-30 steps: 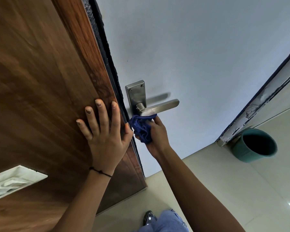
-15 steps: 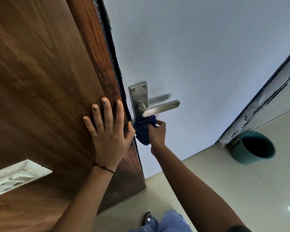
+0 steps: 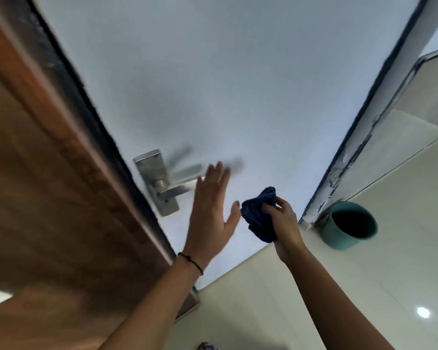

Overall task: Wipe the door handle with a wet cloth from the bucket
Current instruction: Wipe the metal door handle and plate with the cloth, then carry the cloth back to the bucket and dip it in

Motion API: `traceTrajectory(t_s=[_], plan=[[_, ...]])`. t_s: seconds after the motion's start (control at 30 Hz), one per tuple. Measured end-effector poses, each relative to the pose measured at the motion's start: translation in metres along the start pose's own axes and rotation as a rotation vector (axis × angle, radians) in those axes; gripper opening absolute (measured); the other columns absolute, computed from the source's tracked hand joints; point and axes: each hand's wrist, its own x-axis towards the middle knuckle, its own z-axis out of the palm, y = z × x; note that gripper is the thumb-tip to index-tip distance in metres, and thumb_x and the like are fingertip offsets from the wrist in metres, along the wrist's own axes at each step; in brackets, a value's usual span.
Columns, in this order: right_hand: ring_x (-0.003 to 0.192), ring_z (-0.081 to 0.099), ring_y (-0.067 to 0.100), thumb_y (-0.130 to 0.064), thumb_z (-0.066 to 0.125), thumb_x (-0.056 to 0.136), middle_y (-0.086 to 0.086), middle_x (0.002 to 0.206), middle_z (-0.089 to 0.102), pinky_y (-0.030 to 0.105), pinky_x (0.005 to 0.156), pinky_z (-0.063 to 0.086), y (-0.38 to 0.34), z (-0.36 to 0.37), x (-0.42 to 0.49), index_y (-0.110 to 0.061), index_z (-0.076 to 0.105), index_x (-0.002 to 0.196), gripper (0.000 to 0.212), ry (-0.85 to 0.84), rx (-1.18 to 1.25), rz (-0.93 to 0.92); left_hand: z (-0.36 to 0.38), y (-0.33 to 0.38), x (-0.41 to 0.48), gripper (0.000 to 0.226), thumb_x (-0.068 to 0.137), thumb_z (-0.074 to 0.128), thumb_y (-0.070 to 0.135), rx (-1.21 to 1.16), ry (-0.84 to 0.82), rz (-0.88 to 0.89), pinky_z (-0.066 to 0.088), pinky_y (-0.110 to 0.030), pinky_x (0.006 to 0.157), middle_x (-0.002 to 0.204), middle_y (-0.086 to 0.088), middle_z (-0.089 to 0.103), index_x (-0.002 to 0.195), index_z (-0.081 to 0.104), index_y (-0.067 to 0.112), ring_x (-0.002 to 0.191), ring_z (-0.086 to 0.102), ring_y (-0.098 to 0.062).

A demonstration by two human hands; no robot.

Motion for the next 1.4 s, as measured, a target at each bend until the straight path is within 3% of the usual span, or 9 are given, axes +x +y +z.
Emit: traceTrajectory(t_s=[0.17, 0.27, 0.53, 0.67, 0.77, 1.07, 1.2, 1.27, 1.4], plan=[[0.108, 0.066, 0.027, -0.013, 0.056, 0.093, 0.006, 0.126, 0.063, 0.046, 0.081, 0.059, -0.044, -0.091, -0.019, -0.025, 0.054, 0.126, 0.035, 0.065, 0.043, -0.160, 0.071, 0.095, 0.026, 0.025, 0.096, 0.049, 0.033, -0.746, -0.465, -0.516, 0.044, -0.022, 0.098, 0.121, 0.005, 0.062, 0.116, 0.059, 0.021, 0.113, 0.055, -0.008], [0.113, 0.064, 0.016, -0.012, 0.050, 0.097, -0.003, 0.127, 0.065, 0.042, 0.099, 0.051, -0.075, -0.153, -0.030, -0.030, 0.055, 0.131, 0.039, 0.099, 0.067, -0.250, 0.116, 0.155, 0.039, 0.029, 0.090, 0.057, 0.039, -0.956, -0.537, -0.583, 0.053, -0.031, 0.090, 0.107, -0.001, 0.070, 0.107, 0.067, 0.019, 0.102, 0.065, -0.016], [0.113, 0.063, 0.022, -0.004, 0.054, 0.094, -0.002, 0.122, 0.065, 0.035, 0.083, 0.057, -0.123, -0.305, -0.038, -0.030, 0.060, 0.122, 0.038, 0.349, 0.080, -0.354, 0.213, 0.282, 0.054, 0.008, 0.084, 0.071, 0.012, -1.088, -0.738, -0.555, 0.047, -0.015, 0.054, 0.076, 0.002, 0.068, 0.088, 0.065, 0.015, 0.063, 0.064, -0.002], [0.103, 0.065, 0.032, -0.022, 0.054, 0.095, 0.019, 0.121, 0.065, 0.038, 0.079, 0.052, -0.130, -0.363, -0.010, -0.007, 0.054, 0.129, 0.037, 0.325, 0.370, -0.078, 0.260, 0.308, 0.064, 0.011, 0.088, 0.063, 0.006, -1.200, -0.799, -0.683, 0.047, -0.039, 0.078, 0.096, -0.017, 0.066, 0.097, 0.066, 0.011, 0.090, 0.062, -0.027], [0.107, 0.065, 0.033, -0.024, 0.050, 0.096, 0.019, 0.117, 0.069, 0.040, 0.084, 0.053, -0.137, -0.398, 0.021, -0.001, 0.058, 0.126, 0.039, 0.215, 0.400, 0.117, 0.303, 0.315, 0.075, 0.024, 0.078, 0.068, 0.010, -1.242, -0.827, -0.785, 0.049, -0.041, 0.084, 0.104, -0.019, 0.066, 0.102, 0.065, 0.010, 0.098, 0.062, -0.031], [0.080, 0.067, 0.017, 0.004, 0.074, 0.076, 0.001, 0.093, 0.071, 0.025, 0.065, 0.058, -0.152, -0.485, 0.164, -0.011, 0.066, 0.102, 0.032, 0.499, -0.260, -0.078, 0.494, 0.319, 0.121, 0.053, 0.056, 0.079, 0.052, -1.117, -0.889, -1.049, 0.051, -0.038, 0.077, 0.092, -0.011, 0.072, 0.090, 0.070, 0.012, 0.086, 0.067, -0.023], [0.090, 0.066, 0.016, -0.012, 0.081, 0.073, -0.004, 0.101, 0.066, 0.034, 0.074, 0.060, -0.153, -0.531, 0.233, -0.025, 0.054, 0.114, 0.050, 0.453, -0.332, 0.107, 0.563, 0.328, 0.143, 0.044, 0.066, 0.080, 0.042, -1.030, -0.839, -1.096, 0.052, -0.033, 0.062, 0.078, -0.007, 0.072, 0.089, 0.068, 0.008, 0.073, 0.065, -0.021], [0.092, 0.070, 0.022, -0.018, 0.083, 0.072, 0.003, 0.105, 0.071, 0.035, 0.078, 0.060, -0.153, -0.556, 0.268, -0.015, 0.057, 0.117, 0.052, 0.323, -0.222, 0.285, 0.594, 0.330, 0.152, 0.029, 0.080, 0.073, 0.031, -1.064, -0.818, -1.197, 0.054, -0.031, 0.059, 0.081, -0.010, 0.072, 0.092, 0.068, 0.005, 0.072, 0.065, -0.021], [0.091, 0.071, 0.033, -0.015, 0.084, 0.071, 0.015, 0.098, 0.075, 0.041, 0.079, 0.058, -0.146, -0.592, 0.328, -0.003, 0.066, 0.104, 0.040, 0.243, -0.263, 0.403, 0.646, 0.327, 0.165, 0.055, 0.071, 0.077, 0.046, -1.073, -0.825, -1.362, 0.053, -0.050, 0.088, 0.106, -0.024, 0.070, 0.104, 0.068, 0.003, 0.097, 0.066, -0.034]])
